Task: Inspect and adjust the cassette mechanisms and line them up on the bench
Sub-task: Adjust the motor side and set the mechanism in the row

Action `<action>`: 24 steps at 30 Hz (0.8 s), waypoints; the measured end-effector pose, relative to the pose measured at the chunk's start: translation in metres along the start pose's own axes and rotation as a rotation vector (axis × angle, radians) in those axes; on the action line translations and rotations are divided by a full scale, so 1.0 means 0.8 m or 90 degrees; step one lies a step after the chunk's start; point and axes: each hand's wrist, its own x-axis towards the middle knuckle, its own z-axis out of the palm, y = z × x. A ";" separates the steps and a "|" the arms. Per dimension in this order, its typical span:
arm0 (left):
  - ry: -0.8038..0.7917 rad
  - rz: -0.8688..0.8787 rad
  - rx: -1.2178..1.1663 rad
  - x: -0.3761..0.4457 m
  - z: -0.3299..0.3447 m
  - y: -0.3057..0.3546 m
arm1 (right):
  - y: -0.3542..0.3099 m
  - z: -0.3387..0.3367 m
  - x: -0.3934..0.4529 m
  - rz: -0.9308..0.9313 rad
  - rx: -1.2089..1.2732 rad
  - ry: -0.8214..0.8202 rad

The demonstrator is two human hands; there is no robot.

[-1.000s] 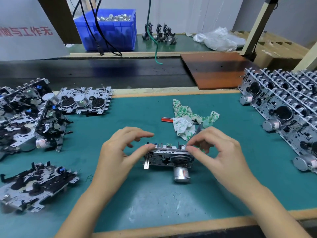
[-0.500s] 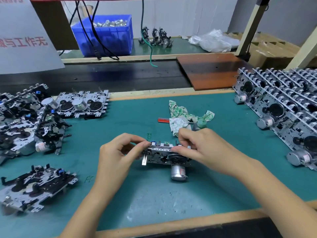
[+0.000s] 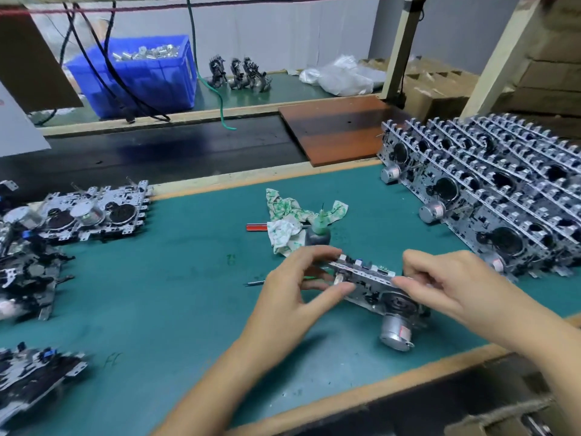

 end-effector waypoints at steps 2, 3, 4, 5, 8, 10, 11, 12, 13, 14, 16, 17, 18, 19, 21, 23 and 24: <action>0.017 0.061 0.068 0.000 0.027 0.000 | 0.016 -0.011 -0.017 0.044 -0.001 0.035; 0.028 0.086 0.103 0.000 0.040 0.001 | 0.023 -0.015 -0.024 0.059 -0.004 0.056; 0.015 0.098 0.136 0.002 0.053 0.002 | 0.029 -0.019 -0.029 0.074 -0.011 0.078; -0.024 0.097 0.163 0.005 0.067 0.004 | 0.034 -0.021 -0.033 0.093 -0.019 0.100; -0.167 0.078 0.229 0.021 0.113 0.004 | 0.047 -0.022 -0.033 0.171 -0.042 0.149; -0.192 0.076 0.253 0.036 0.141 0.005 | 0.054 -0.021 -0.031 0.219 -0.050 0.177; -0.191 0.075 0.258 0.043 0.153 0.005 | 0.057 -0.023 -0.029 0.234 -0.054 0.190; -0.183 0.074 0.261 0.049 0.162 0.004 | 0.059 -0.024 -0.028 0.246 -0.062 0.200; -0.172 0.073 0.258 0.054 0.170 0.002 | 0.062 -0.025 -0.027 0.256 -0.075 0.209; -0.160 0.072 0.252 0.060 0.176 0.000 | 0.065 -0.026 -0.025 0.263 -0.090 0.218; -0.142 0.074 0.238 0.070 0.184 -0.001 | 0.073 -0.029 -0.022 0.279 -0.117 0.234; -0.138 0.074 0.232 0.074 0.188 0.000 | 0.077 -0.030 -0.020 0.290 -0.129 0.238; -0.137 0.073 0.226 0.078 0.191 0.001 | 0.082 -0.031 -0.018 0.303 -0.139 0.241; -0.136 0.071 0.219 0.082 0.193 0.001 | 0.086 -0.033 -0.017 0.317 -0.143 0.245; -0.134 0.067 0.206 0.088 0.197 0.001 | 0.094 -0.034 -0.016 0.346 -0.137 0.252; -0.141 0.069 0.215 0.092 0.199 0.000 | 0.095 -0.035 -0.016 0.365 -0.134 0.249; -0.146 0.073 0.233 0.093 0.200 0.000 | 0.093 -0.034 -0.016 0.372 -0.140 0.246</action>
